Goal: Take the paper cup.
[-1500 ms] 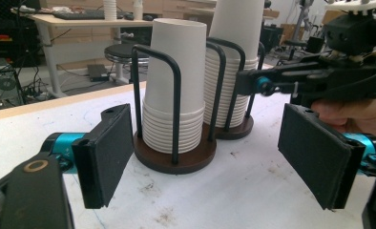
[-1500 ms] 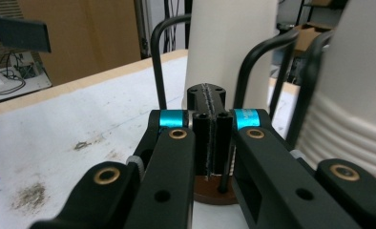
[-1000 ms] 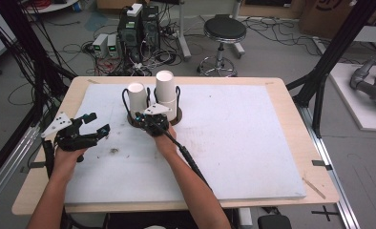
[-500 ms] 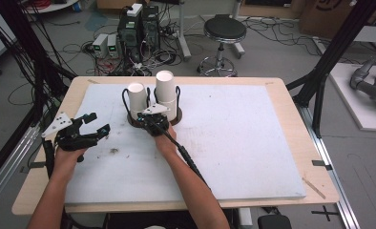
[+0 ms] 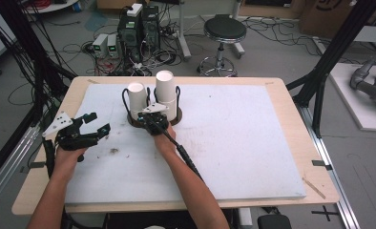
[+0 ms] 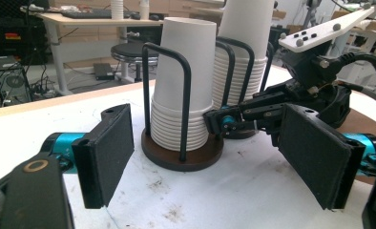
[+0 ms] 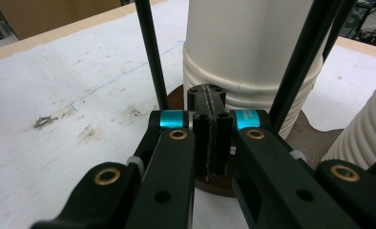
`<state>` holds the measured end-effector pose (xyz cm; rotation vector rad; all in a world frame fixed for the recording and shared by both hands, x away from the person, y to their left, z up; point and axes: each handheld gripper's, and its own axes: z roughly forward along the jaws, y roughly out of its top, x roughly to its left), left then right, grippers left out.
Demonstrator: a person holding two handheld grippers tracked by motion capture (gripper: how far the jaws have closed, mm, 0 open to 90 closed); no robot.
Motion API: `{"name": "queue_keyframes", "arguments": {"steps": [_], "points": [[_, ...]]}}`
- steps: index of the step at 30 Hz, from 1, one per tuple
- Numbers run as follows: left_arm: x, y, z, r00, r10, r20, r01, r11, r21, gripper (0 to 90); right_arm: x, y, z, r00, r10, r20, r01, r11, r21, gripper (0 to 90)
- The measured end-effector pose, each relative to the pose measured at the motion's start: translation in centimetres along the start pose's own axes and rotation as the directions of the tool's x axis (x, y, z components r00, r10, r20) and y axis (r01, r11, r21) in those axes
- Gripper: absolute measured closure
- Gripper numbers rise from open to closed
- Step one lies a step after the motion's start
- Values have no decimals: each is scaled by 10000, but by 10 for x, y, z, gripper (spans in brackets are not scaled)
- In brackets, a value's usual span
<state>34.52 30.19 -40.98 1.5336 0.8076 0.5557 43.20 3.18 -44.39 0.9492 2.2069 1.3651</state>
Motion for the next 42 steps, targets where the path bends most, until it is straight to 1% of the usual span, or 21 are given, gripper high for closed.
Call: {"name": "queue_keyframes", "arguments": {"steps": [2, 5, 7, 9, 10, 12, 14, 15, 17, 20, 23, 24, 28, 32, 37, 42], "points": [[1, 3, 2, 10000, 46, 16, -47, 10000, 33, 196, -1, 0, 0, 10000, 75, -36, -75, 10000, 1, 900], [3, 9, 5, 9999, -99, 141, 101, 9998, -160, 196, -1, 0, 0, 10000, 87, -32, -87, 10000, -2, 900], [4, 16, 9, 9998, -7, 185, 10, 9998, -194, 196, -1, 0, 0, 9999, 106, -42, -106, 9999, -3, 900], [5, 23, 14, 9995, -29, 307, 35, 9998, -181, 196, -1, 0, 0, 9999, 127, -51, -127, 9999, 18, 900], [5, 27, 16, 9995, 41, 321, -36, 9998, -174, 196, -1, 0, 0, 9999, 137, -53, -137, 9999, 24, 900], [6, 34, 23, 9990, 63, 440, -57, 9999, -149, 196, -1, 0, 0, 9999, 119, -54, -119, 9999, 19, 900], [6, 40, 31, 9992, 245, 331, -242, 9997, -87, 196, -2, 0, 0, 9999, 150, -84, -150, 9999, 19, 900], [7, 42, 34, 9992, 257, 307, -254, 9996, -126, 195, -2, 0, 0, 9999, 152, -82, -152, 9999, 12, 900], [10, 46, 42, 9990, 28, 454, -19, 9998, -183, 195, -2, 0, 0, 9998, 156, -82, -156, 9999, 8, 900], [14, 52, 53, 9982, -103, 585, 109, 9999, -98, 193, -2, 0, 0, 9998, 156, -86, -156, 9999, 8, 900], [15, 58, 63, 9979, -54, 653, 53, 10000, 23, 194, -2, 0, 0, 9998, 167, -90, -167, 9999, 6, 900], [14, 60, 66, 9976, -14, 687, 18, 10000, -66, 193, -2, 0, 0, 9998, 153, -83, -153, 9999, 7, 900], [15, 66, 81, 9973, 74, 725, -94, 9996, 266, 193, -2, 0, 0, 9998, 162, -111, -162, 9999, -16, 900], [16, 69, 97, 9970, 211, 747, -246, 9986, 461, 193, -2, 0, 0, 9998, 163, -88, -163, 9999, -6, 900], [16, 72, 115, 9972, 272, 700, -319, 9972, 671, 193, -2, 0, 0, 9998, 176, -128, -176, 9998, -26, 900], [17, 75, 128, 9971, 402, 639, -462, 9944, 951, 193, -3, 0, 0, 9998, 113, -143, -113, 9999, -17, 900]]}}
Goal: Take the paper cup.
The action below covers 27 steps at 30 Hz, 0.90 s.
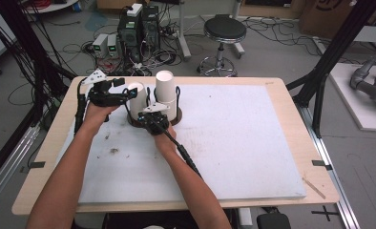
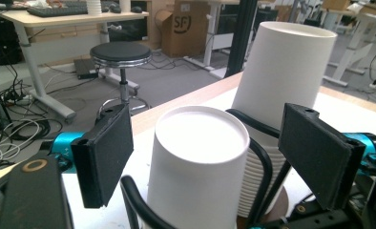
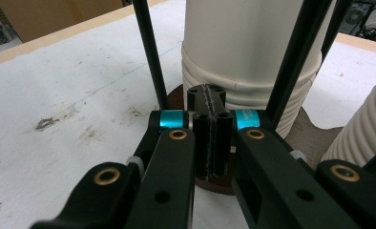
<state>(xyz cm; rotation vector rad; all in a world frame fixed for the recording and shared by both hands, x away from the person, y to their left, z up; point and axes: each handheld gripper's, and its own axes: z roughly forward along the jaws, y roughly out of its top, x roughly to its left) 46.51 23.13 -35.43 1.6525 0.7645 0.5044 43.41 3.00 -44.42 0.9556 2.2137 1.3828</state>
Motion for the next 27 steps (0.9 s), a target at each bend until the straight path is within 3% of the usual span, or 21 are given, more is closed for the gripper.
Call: {"name": "queue_keyframes", "arguments": {"steps": [5, 12, 19, 27], "points": [[-1, -5, 8, 10000, 0, 7, 0, 9997, 254, 193, 0, 0, 0, 10000, 23, -13, -23, 10000, 6, 900], [2, -9, 13, 9994, 53, -342, -33, 9983, 575, 202, 0, 0, 0, 10000, 23, -9, -23, 10000, 18, 900], [1, -10, 15, 9993, 311, -215, -289, 9953, 929, 299, 0, 0, 0, 10000, 33, 6, -33, 10000, 49, 900], [1, -10, 15, 9992, 301, -272, -275, 9955, 905, 329, 0, 0, 0, 10000, 26, 11, -26, 10000, 54, 900]]}}
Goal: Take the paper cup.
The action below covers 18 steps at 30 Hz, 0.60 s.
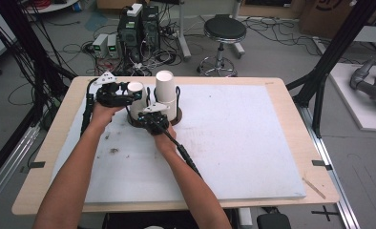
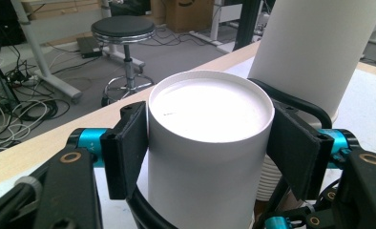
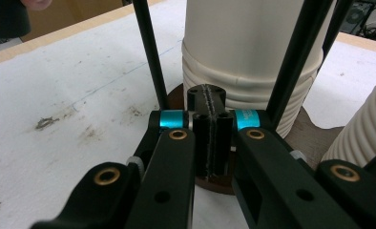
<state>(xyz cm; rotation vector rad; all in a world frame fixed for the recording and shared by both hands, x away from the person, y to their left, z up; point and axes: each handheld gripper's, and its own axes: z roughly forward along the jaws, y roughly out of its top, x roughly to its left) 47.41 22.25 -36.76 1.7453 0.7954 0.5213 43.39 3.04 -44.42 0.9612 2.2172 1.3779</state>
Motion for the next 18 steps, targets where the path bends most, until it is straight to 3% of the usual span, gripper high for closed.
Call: {"name": "queue_keyframes", "arguments": {"steps": [18], "points": [[1, 3, -5, 9999, 119, -89, -120, 9999, -121, 348, 0, 0, 0, 10000, -1, -28, 1, 10000, 29, 900]]}}
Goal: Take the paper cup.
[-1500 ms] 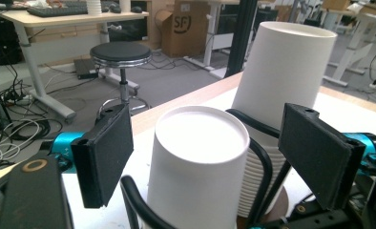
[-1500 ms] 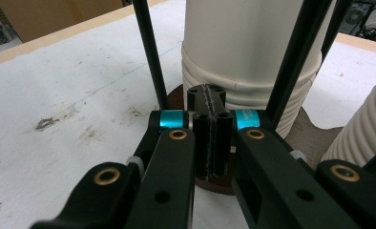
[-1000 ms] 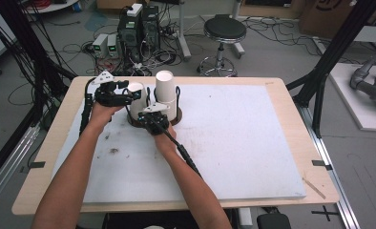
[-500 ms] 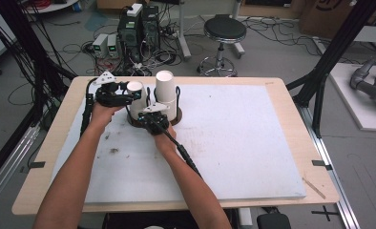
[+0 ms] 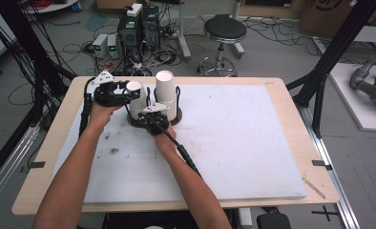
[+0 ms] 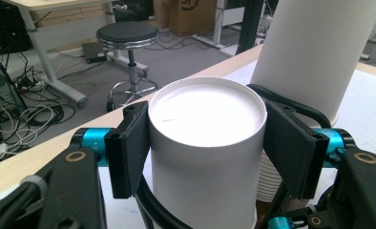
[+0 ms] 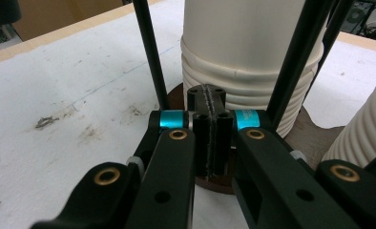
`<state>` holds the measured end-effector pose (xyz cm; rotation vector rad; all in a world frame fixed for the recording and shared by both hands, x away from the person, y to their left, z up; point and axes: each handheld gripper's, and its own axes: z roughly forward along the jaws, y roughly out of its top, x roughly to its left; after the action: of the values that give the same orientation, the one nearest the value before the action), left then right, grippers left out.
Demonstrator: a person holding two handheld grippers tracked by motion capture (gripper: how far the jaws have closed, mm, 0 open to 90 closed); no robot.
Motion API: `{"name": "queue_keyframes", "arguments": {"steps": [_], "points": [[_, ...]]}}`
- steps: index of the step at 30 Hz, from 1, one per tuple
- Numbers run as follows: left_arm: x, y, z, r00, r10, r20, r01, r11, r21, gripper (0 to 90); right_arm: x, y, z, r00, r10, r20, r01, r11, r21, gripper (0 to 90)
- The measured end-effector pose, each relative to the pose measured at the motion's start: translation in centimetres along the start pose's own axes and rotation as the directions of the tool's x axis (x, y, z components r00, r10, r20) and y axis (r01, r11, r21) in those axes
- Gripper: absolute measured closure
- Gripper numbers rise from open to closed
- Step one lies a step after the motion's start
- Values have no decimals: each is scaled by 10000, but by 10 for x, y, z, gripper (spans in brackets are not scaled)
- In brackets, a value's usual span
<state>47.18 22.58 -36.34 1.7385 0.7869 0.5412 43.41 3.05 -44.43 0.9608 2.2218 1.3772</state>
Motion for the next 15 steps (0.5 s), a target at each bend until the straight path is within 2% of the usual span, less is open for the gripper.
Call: {"name": "queue_keyframes", "arguments": {"steps": [8, 12, 15], "points": [[-1, 1, -1, 10000, -20, 20, 20, 10000, -32, 349, 1, 0, 1, 10000, 4, 69, -4, 10000, 82, 900], [-1, 0, 1, 9996, -247, -103, 247, 9997, 4, 345, 0, 0, 1, 10000, -15, 24, 14, 10000, 69, 900], [-5, 1, 3, 9995, 88, -319, -88, 10000, -4, 341, 0, 0, 0, 10000, 35, -24, -35, 10000, 55, 900]]}}
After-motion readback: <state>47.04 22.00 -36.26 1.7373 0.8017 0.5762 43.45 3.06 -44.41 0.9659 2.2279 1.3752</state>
